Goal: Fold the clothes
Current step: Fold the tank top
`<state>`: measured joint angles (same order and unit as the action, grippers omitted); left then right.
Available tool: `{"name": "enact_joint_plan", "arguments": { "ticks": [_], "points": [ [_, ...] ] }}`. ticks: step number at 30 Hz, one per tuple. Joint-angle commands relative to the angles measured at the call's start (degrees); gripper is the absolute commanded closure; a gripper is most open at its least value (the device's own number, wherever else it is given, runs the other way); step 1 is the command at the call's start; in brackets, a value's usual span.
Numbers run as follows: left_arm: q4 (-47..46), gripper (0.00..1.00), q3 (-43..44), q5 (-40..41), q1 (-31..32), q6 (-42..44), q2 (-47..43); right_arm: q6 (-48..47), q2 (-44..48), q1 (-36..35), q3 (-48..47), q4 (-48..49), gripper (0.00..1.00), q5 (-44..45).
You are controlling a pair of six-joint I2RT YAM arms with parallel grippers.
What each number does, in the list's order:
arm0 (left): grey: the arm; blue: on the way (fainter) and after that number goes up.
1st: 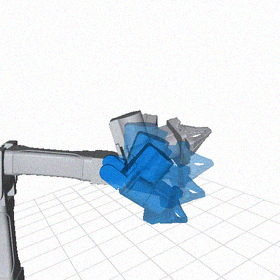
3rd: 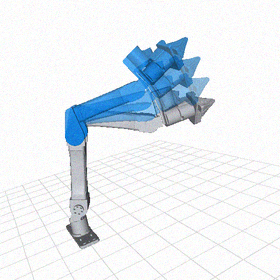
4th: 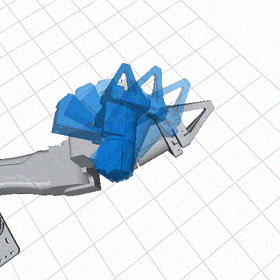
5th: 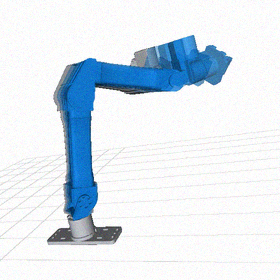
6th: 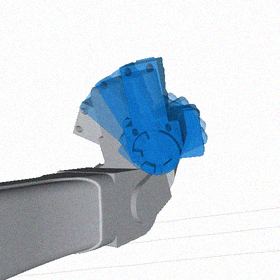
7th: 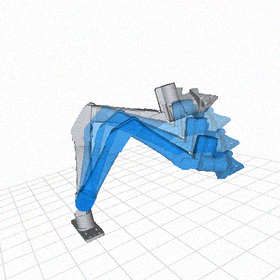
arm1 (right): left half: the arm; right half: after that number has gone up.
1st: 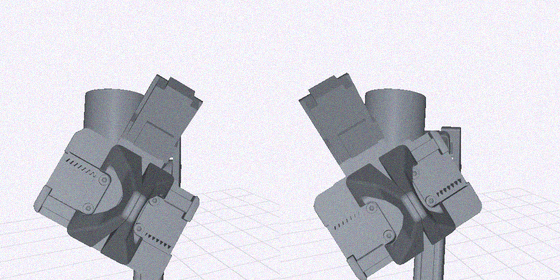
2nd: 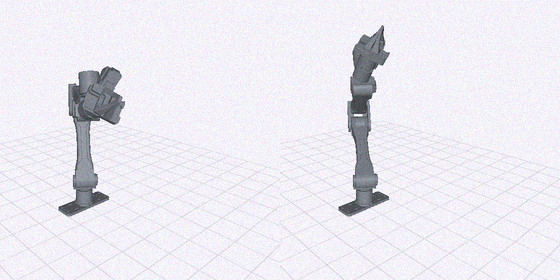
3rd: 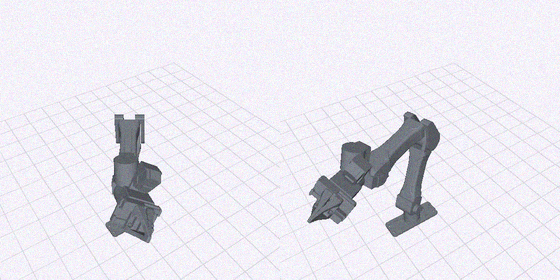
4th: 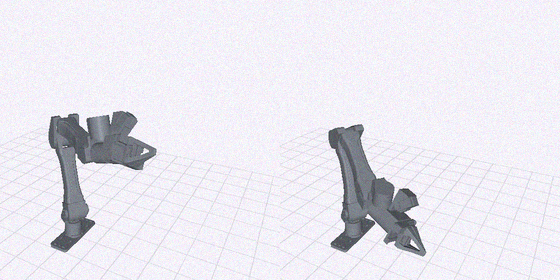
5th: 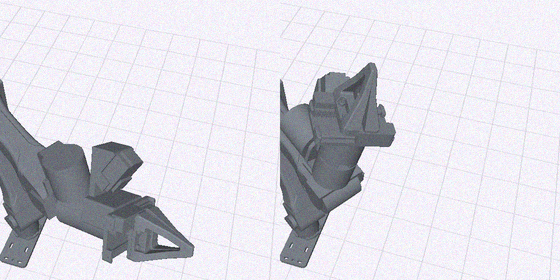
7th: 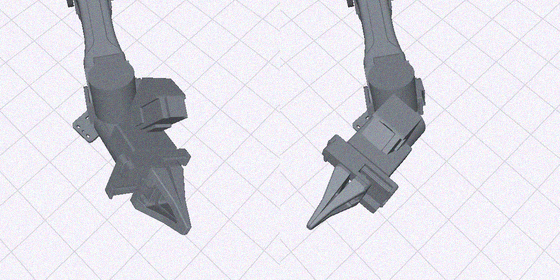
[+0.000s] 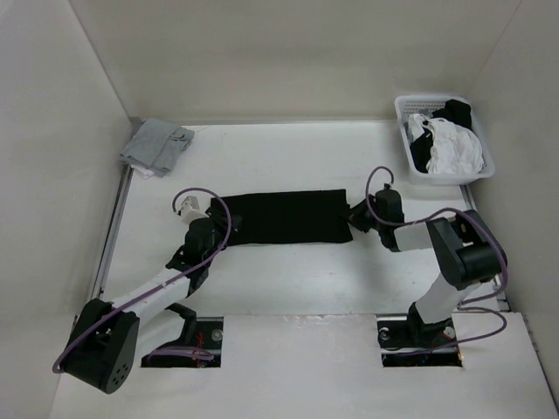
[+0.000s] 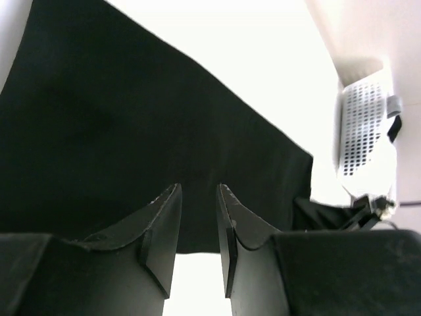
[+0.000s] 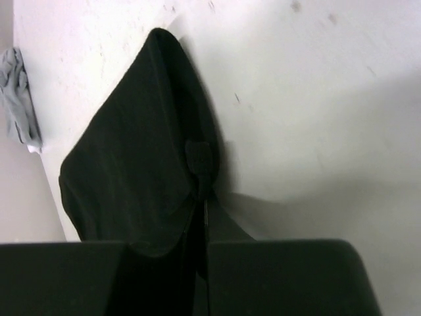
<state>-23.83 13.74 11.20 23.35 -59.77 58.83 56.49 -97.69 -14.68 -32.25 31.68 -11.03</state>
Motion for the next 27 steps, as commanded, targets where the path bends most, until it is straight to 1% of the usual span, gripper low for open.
{"name": "enact_joint_plan", "arguments": {
  "ticks": [1,5,7,8,10,13,16,20,22,27],
  "points": [
    [-4.55,0.74,2.35,1.37,0.77,0.88,-0.56,0.65,8.89,0.31,4.11,3.31,0.95,2.84],
    [-4.73,0.74,2.7,1.19,3.14,1.14,0.67,-3.83,22.51,1.1,8.69,-4.86,0.96,6.19],
    [-5.25,0.74,2.79,1.28,4.37,1.14,0.94,-6.29,30.5,0.93,9.31,-11.52,0.96,7.59],
    [-5.43,0.74,2.79,1.28,4.98,1.14,0.85,-7.7,34.11,0.84,8.7,-14.95,0.95,8.99],
    [-5.52,0.74,2.79,1.28,5.34,1.14,0.41,-10.42,39.74,-2.13,5.38,-22.85,0.94,11.98],
    [-5.17,0.74,2.87,0.75,5.17,1.06,-1.43,-13.77,41.79,-9.25,-2.09,-31.31,0.93,16.37],
    [-4.47,0.74,2.52,0.49,4.82,1.06,-4.24,-15.35,37.85,-16.19,-10.26,-35.62,0.93,20.24],
    [-2.36,0.74,1.82,-0.13,3.94,0.97,-8.02,-16.76,27.58,-23.67,-21.16,-38.97,0.92,23.85],
    [-1.74,0.74,0.95,-0.56,3.24,0.88,-10.13,-16.94,20.82,-27.01,-27.05,-40.81,0.92,24.91],
    [-0.34,0.73,-1.08,-3.37,-0.54,0.44,-14.7,-15.54,3.76,-31.33,-40.32,-42.58,0.91,25.35]
  ]
}}
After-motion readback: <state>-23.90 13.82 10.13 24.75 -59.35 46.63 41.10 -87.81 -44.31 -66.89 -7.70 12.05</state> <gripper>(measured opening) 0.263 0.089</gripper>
